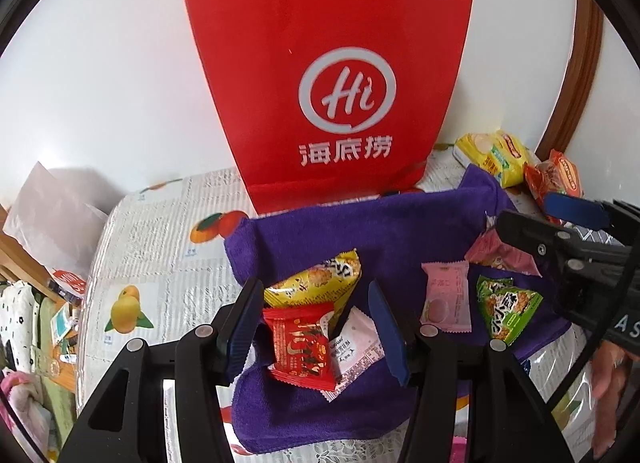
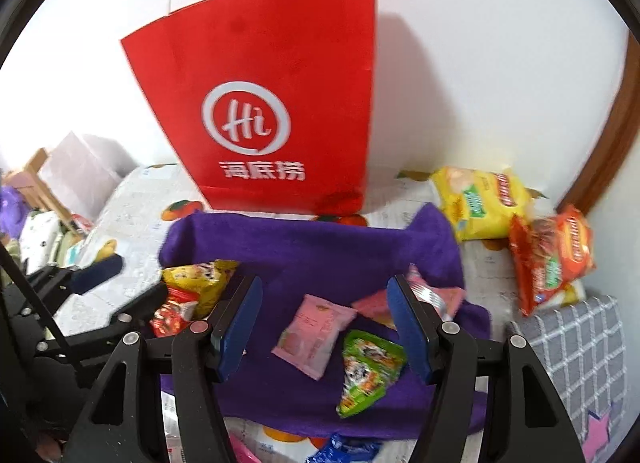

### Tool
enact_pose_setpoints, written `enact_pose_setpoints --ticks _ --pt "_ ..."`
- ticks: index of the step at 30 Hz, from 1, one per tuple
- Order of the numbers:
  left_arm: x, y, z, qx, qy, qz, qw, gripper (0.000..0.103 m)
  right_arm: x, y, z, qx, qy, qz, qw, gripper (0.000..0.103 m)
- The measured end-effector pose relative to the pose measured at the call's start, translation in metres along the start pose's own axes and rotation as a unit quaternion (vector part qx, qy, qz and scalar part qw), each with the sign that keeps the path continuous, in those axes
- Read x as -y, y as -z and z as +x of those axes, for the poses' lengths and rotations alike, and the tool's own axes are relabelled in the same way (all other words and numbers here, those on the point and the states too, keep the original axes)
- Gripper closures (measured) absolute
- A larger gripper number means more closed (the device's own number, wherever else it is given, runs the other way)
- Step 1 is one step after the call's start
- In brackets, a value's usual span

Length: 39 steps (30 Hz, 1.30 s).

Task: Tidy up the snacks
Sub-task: 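Grasp the blue packet on the sheet with the right tool while the left tool grasps a white wrapper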

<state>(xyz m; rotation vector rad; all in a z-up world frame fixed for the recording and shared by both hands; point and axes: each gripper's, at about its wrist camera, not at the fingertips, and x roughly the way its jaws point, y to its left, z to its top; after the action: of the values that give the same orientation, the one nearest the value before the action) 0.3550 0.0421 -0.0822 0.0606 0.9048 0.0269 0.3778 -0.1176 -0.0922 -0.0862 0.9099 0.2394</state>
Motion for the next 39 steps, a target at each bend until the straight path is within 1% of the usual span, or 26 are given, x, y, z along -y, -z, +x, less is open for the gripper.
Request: enact_pose_setpoints --ticks 2,5,9,12,15,17,19,21,24,25,29,32,36,39 --pt "-0.002 0.0 -0.003 0.004 -0.002 -0.008 1.0 0.051 0.004 0.003 -0.005 0.002 0.005 0.013 1.0 0.039" --pt "-0.005 -0.002 -0.007 0.007 0.001 -0.02 0.9998 0.051 0.014 0.011 -0.015 -0.007 -0.011 0.03 0.999 0.039" --pt "-0.007 -0.003 -0.017 0.012 0.011 -0.028 0.9995 0.051 0.031 0.034 -0.026 -0.012 -0.004 0.057 0.998 0.039" --pt "-0.009 -0.002 -0.028 0.016 0.016 -0.037 0.9991 0.051 0.042 0.054 -0.031 -0.025 -0.016 0.074 0.997 0.039" --pt "-0.009 0.001 -0.041 0.021 0.025 -0.03 0.999 0.051 0.046 0.073 -0.037 -0.033 -0.018 0.08 0.996 0.039" --pt "-0.011 0.004 -0.049 0.023 0.021 -0.031 0.999 0.051 0.047 0.086 -0.043 -0.036 -0.019 0.076 0.996 0.039" --pt "-0.015 0.012 -0.056 0.025 0.022 -0.038 0.9987 0.051 0.045 0.098 -0.049 -0.035 -0.023 0.074 0.996 0.039" --pt "-0.02 0.023 -0.058 0.019 0.034 -0.045 0.9982 0.051 0.043 0.111 -0.055 -0.038 -0.034 0.074 0.996 0.039" --pt "-0.031 0.046 -0.053 -0.008 0.054 -0.064 0.9965 0.051 0.037 0.132 -0.061 -0.039 -0.058 0.072 0.995 0.039" --pt "-0.034 0.055 -0.051 -0.019 0.056 -0.069 0.9959 0.051 0.035 0.137 -0.061 -0.038 -0.057 0.07 0.995 0.039" --pt "-0.043 0.084 -0.048 -0.039 0.046 -0.08 0.995 0.051 0.023 0.148 -0.045 -0.049 -0.031 0.062 0.996 0.039" --pt "-0.045 0.102 -0.051 -0.038 0.045 -0.072 0.9956 0.051 0.024 0.152 -0.03 -0.054 -0.024 0.071 0.996 0.039" --pt "-0.047 0.119 -0.051 -0.035 0.044 -0.064 0.9963 0.051 0.037 0.154 -0.003 -0.07 -0.021 0.107 0.992 0.039" --pt "-0.05 0.125 -0.045 -0.038 0.043 -0.068 0.996 0.051 0.05 0.154 0.017 -0.093 -0.038 0.15 0.984 0.039"
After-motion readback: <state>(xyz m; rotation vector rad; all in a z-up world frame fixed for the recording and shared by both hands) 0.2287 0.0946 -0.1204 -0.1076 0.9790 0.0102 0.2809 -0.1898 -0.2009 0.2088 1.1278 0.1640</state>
